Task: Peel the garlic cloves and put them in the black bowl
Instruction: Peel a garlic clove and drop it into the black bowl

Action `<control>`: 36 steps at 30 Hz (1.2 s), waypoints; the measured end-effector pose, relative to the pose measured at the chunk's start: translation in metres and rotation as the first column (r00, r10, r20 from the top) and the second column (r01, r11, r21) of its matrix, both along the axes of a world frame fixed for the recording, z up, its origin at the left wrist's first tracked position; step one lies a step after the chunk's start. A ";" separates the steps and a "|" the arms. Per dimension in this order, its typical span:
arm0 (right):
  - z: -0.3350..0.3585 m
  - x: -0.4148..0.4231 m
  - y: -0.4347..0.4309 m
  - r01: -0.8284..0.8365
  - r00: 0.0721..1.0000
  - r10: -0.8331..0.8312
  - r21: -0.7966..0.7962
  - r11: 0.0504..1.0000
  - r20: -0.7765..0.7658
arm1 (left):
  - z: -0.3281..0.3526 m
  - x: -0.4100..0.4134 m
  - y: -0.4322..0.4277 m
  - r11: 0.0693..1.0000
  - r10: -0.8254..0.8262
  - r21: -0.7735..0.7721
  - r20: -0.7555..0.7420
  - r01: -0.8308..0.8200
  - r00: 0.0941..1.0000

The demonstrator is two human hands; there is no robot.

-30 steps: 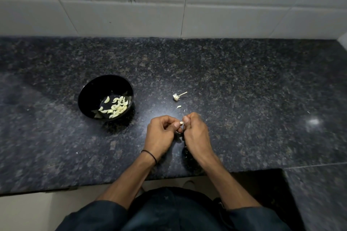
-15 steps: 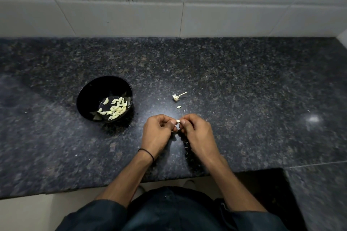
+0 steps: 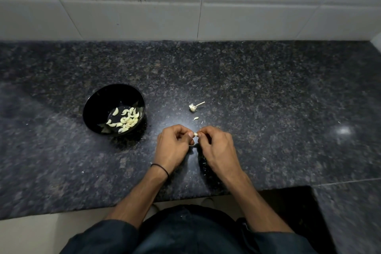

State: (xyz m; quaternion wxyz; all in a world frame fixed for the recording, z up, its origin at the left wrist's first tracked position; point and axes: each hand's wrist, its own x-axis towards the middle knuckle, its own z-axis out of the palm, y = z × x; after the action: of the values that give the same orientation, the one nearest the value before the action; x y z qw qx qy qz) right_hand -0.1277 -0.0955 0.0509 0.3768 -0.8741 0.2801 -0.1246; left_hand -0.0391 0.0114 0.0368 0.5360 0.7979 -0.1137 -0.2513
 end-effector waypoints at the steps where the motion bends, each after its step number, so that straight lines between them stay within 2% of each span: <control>1: -0.001 0.000 0.000 0.012 1.000 -0.012 0.002 1.000 -0.007 | 0.001 0.000 -0.001 1.000 -0.001 0.004 0.005 0.001 1.000; 4: -0.002 0.000 -0.001 0.035 0.999 -0.033 0.057 0.998 -0.027 | 0.001 0.000 -0.001 1.000 0.008 -0.022 -0.042 -0.009 0.999; 6: -0.003 0.000 -0.003 0.063 0.998 -0.061 0.148 0.987 -0.020 | 0.000 -0.001 0.000 0.997 0.021 -0.067 -0.098 -0.028 0.995; 12: -0.007 -0.001 -0.009 0.109 0.989 -0.144 0.464 0.879 0.043 | 0.006 -0.006 -0.002 0.978 0.052 -0.182 -0.277 -0.106 0.959; 15: -0.014 0.000 -0.012 0.126 0.987 -0.161 0.520 0.845 0.022 | 0.004 -0.008 -0.005 0.975 0.043 -0.195 -0.309 -0.108 0.950; 18: -0.019 -0.001 -0.015 0.145 0.984 -0.177 0.520 0.842 0.011 | 0.005 -0.011 -0.008 0.976 0.055 -0.185 -0.297 -0.114 0.953; 21: -0.019 -0.002 -0.020 0.144 0.988 -0.156 0.433 0.890 -0.008 | 0.006 -0.016 -0.011 0.976 0.089 -0.168 -0.260 -0.135 0.962; 29: -0.034 -0.003 -0.032 0.005 1.000 -0.009 0.303 0.953 0.013 | -0.008 -0.026 -0.021 0.983 0.183 -0.016 -0.069 -0.184 0.981; 36: -0.031 -0.012 -0.041 -0.111 0.992 0.089 0.273 0.956 0.092 | -0.008 -0.044 -0.030 0.964 0.265 0.018 0.050 -0.266 0.963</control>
State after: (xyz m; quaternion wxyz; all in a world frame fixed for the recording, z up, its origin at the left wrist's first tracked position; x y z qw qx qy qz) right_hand -0.1398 -0.1368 0.0204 0.5121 -0.8201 0.2352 -0.0990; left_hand -0.0833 -0.0189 0.0289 0.5521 0.8182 -0.0149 -0.1598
